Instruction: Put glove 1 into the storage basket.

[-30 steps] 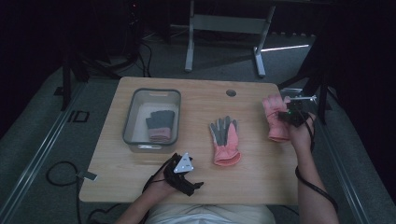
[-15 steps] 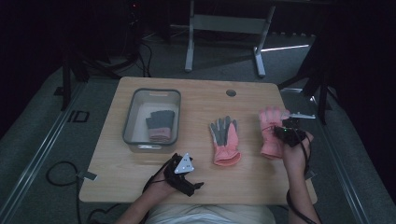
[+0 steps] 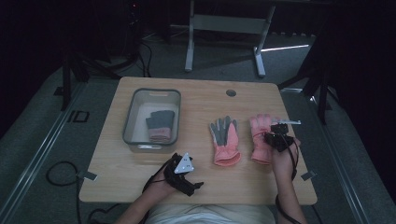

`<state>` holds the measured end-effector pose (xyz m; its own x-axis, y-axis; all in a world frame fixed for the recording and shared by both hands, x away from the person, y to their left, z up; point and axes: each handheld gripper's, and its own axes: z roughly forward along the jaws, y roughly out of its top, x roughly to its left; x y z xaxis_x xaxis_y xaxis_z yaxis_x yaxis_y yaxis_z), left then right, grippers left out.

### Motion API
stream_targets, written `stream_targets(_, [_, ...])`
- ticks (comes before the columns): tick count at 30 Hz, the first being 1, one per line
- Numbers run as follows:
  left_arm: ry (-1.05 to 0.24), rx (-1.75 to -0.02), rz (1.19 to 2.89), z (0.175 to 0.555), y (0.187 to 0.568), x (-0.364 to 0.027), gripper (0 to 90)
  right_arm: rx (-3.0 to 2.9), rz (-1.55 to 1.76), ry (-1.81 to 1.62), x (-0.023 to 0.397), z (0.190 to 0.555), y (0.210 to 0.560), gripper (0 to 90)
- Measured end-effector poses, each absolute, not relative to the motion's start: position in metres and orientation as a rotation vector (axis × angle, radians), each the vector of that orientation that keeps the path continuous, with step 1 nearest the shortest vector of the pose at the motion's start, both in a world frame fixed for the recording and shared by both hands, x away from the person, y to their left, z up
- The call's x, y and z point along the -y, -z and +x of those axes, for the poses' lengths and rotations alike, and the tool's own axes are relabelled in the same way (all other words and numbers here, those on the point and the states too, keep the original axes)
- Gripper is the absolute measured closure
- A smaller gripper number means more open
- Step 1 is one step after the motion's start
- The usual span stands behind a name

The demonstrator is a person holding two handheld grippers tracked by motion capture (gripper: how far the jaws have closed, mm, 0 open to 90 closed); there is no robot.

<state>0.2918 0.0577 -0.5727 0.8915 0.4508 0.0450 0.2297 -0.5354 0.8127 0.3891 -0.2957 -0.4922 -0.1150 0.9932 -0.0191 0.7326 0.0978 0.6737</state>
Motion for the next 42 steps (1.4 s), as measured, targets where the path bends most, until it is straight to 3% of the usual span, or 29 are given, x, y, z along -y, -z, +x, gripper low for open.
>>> stream_targets(6, [-0.308, -0.487, 2.158, 0.292, 0.573, -0.058, 1.2, -1.923, 1.702, -0.702, 0.294, 0.4, 0.505, 85.3])
stream_targets(15, [-0.3, -0.482, 2.157, 0.293, 0.572, -0.059, 1.2, -1.964, 1.689, -0.676, 0.291, 0.409, 0.524, 76.4])
stream_targets(28, [-0.307, -0.485, 2.153, 0.293, 0.573, -0.059, 1.2, -2.088, 1.484, -0.74, 0.308, 0.403, 0.501, 57.6])
stream_targets(37, [-0.318, -0.485, 2.152, 0.293, 0.572, -0.059, 1.1, -2.162, 1.39, -0.683, 0.313, 0.406, 0.518, 55.7])
stream_targets(42, [-0.313, -0.484, 2.152, 0.294, 0.573, -0.06, 1.1, -2.148, 1.41, -0.673, 0.31, 0.408, 0.526, 63.0])
